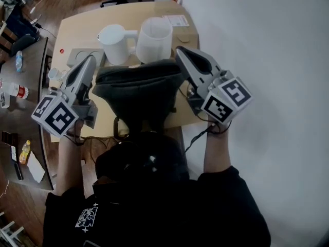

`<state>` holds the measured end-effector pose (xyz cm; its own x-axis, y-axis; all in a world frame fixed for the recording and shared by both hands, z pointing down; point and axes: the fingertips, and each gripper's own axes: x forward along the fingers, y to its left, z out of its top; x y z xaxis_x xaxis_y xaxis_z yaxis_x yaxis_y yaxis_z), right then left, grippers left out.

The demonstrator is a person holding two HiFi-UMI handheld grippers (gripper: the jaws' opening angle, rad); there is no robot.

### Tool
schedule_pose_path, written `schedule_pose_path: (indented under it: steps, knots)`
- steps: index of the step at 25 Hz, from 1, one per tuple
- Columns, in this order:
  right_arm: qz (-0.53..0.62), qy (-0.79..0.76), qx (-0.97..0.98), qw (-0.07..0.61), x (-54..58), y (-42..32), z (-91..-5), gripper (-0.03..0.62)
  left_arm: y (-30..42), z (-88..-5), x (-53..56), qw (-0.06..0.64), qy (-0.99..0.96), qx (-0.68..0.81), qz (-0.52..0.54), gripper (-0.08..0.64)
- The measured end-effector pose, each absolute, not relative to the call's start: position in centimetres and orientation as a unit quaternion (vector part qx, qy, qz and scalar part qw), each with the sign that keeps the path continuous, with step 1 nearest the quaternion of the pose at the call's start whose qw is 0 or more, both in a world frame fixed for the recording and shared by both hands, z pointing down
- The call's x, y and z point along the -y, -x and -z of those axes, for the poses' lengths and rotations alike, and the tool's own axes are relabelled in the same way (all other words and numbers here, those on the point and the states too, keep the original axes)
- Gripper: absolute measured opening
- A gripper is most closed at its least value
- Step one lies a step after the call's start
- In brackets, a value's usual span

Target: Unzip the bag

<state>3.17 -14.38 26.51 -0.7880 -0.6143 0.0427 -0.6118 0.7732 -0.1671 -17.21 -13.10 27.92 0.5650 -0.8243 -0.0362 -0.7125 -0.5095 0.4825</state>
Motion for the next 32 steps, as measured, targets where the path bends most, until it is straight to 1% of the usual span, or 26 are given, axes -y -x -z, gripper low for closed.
schedule_pose_path:
  steps: [6,10,32]
  knots:
    - [0.07,0.295,-0.953,-0.011,13.2,0.0,-26.7,0.003,15.1,-28.4,12.9,0.191,-0.868,0.443,0.116,-0.003]
    - [0.064,0.283,-0.957,-0.02,12.5,0.8,-27.2,0.005,13.8,-28.7,12.5,0.176,-0.874,0.439,0.109,-0.003]
    - [0.063,0.276,-0.958,-0.032,12.4,1.5,-27.6,0.005,13.4,-29.3,12.6,0.177,-0.876,0.438,0.1,-0.003]
